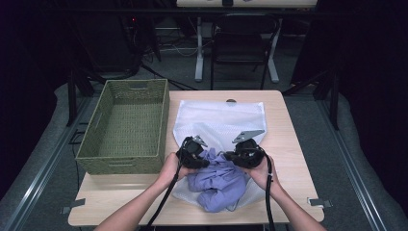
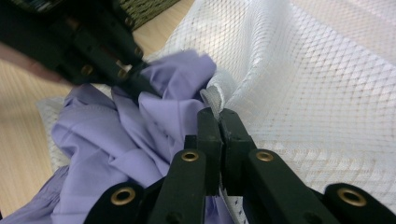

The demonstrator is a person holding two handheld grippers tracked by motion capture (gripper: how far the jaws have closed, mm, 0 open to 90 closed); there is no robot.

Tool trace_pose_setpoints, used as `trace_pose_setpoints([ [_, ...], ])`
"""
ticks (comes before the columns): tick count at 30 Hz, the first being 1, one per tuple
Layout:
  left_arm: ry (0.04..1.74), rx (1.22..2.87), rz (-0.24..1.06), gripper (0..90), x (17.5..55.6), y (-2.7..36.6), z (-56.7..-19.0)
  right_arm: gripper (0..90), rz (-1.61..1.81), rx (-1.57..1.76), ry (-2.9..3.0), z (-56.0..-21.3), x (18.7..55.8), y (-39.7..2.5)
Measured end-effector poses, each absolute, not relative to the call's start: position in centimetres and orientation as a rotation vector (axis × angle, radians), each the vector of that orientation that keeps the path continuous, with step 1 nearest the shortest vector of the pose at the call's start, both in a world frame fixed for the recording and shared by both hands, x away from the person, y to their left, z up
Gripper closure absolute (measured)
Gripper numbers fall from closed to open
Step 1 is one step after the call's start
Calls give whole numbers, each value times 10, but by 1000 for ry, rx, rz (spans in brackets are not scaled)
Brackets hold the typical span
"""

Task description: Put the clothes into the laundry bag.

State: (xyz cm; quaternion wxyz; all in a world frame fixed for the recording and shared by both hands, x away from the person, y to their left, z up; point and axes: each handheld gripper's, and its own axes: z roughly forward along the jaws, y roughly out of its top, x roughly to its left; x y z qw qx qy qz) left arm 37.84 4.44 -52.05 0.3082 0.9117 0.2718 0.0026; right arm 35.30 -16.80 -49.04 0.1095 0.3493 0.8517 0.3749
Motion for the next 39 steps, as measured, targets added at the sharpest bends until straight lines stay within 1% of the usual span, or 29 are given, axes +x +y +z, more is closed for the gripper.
trace_pose_setpoints([
  [4, 665, 2413, -7, 872, 370, 34, -519, 886, 1118, 1022, 2484, -488, 353, -167],
  [8, 626, 2412, -60, 871, 365, 22, -524, 886, 1142, 1019, 2461, -485, 351, -167],
  [12, 645, 2429, -34, 857, 367, 14, -533, 886, 1150, 1015, 2458, -485, 350, -166],
  [15, 701, 2440, 12, 821, 374, 17, -541, 885, 1146, 1005, 2488, -486, 350, -166],
  [18, 743, 2437, 23, 732, 378, 23, -542, 883, 1104, 989, 2535, -490, 350, -165],
  [21, 761, 2437, 44, 586, 379, 30, -534, 883, 1079, 999, 2554, -494, 351, -166],
  [25, 781, 2421, 108, 437, 378, 40, -520, 882, 1075, 1013, 2553, -495, 353, -169],
  [26, 781, 2421, 108, 417, 378, 40, -520, 882, 1075, 1013, 2553, -495, 353, -169],
  [27, 788, 2412, 129, 417, 379, 44, -517, 882, 1073, 1014, 2554, -495, 353, -169],
  [29, 817, 2388, 152, 353, 383, 50, -514, 883, 1073, 1013, 2552, -495, 353, -169],
  [30, 834, 2383, 159, 303, 387, 54, -516, 882, 1072, 1018, 2554, -495, 353, -169],
  [32, 875, 2387, 132, 272, 394, 56, -524, 882, 1069, 1007, 2558, -495, 353, -168],
  [34, 898, 2411, 92, 282, 401, 57, -534, 882, 1068, 1006, 2557, -496, 353, -167],
  [36, 915, 2402, 73, 316, 403, 56, -540, 882, 1066, 1011, 2558, -496, 353, -167],
  [37, 909, 2402, 59, 349, 403, 55, -542, 882, 1067, 1009, 2559, -496, 353, -167],
  [39, 890, 2408, 65, 456, 403, 53, -545, 882, 1071, 1011, 2557, -496, 354, -167],
])
